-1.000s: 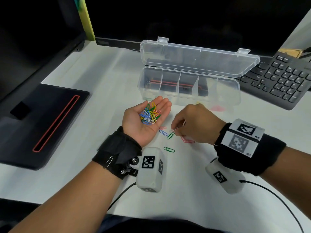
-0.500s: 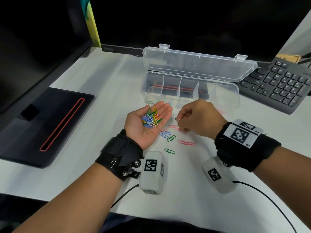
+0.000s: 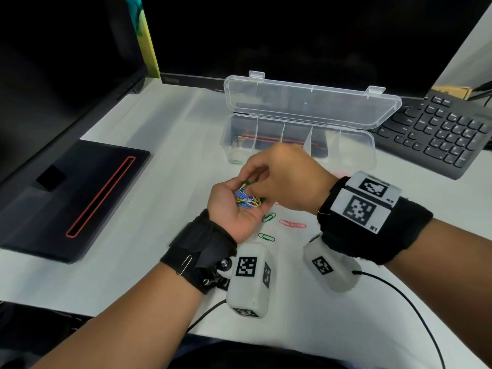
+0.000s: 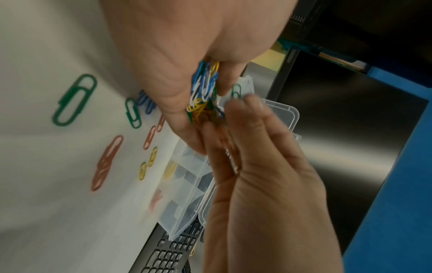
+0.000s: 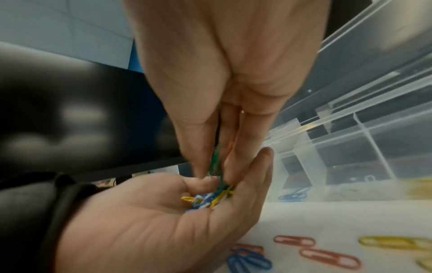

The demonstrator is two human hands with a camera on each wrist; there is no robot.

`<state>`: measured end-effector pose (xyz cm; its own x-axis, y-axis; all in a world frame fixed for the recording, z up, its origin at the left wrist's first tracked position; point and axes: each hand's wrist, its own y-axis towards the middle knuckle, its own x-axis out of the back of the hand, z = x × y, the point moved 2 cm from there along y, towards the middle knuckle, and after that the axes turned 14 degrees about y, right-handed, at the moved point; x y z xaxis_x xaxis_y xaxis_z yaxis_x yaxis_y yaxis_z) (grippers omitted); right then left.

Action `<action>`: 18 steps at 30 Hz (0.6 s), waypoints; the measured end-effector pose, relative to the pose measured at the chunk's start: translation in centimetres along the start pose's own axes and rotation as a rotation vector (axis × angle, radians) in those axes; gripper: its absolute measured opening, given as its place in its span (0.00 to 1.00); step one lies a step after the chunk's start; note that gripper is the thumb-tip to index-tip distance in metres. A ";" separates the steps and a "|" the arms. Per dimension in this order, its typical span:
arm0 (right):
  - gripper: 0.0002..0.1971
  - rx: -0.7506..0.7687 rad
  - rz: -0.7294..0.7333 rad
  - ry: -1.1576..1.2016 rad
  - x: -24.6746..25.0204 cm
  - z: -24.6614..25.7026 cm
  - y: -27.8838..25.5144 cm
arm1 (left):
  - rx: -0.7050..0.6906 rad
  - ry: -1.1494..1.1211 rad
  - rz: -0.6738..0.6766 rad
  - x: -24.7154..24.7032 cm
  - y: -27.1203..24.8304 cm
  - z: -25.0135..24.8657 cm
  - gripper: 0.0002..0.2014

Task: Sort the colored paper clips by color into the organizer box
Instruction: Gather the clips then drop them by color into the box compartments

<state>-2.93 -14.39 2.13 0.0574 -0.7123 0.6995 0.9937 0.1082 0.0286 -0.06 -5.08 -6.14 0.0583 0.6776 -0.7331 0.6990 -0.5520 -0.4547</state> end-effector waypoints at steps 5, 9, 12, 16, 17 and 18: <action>0.09 -0.007 0.034 -0.027 1.0 0.6 -0.3 | 0.011 0.020 0.029 -0.3 -0.6 -0.3 0.15; 0.06 0.012 -0.167 -0.038 3.3 0.2 -1.1 | 0.011 -0.070 0.019 0.2 -0.4 -1.2 0.19; 0.24 -0.198 0.067 -0.228 3.5 -2.6 -2.4 | -0.008 -0.095 0.011 1.2 -0.4 -2.2 0.19; 0.41 -0.428 0.280 -0.297 2.4 -5.5 -4.1 | -0.040 -0.109 0.008 2.0 -0.6 -2.9 0.19; 0.39 -0.421 0.248 -0.299 2.2 -5.8 -4.0 | -0.043 -0.102 0.004 2.1 -0.6 -2.9 0.19; 0.35 -0.407 0.210 -0.292 1.9 -5.8 -3.7 | -0.043 -0.094 0.003 2.1 -0.6 -2.8 0.19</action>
<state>-5.98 -20.14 -0.80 0.2874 -0.4755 0.8315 0.9240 -0.0911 -0.3714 1.65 -1.98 -5.94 -0.0056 0.6264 -0.7795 0.7287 -0.5312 -0.4321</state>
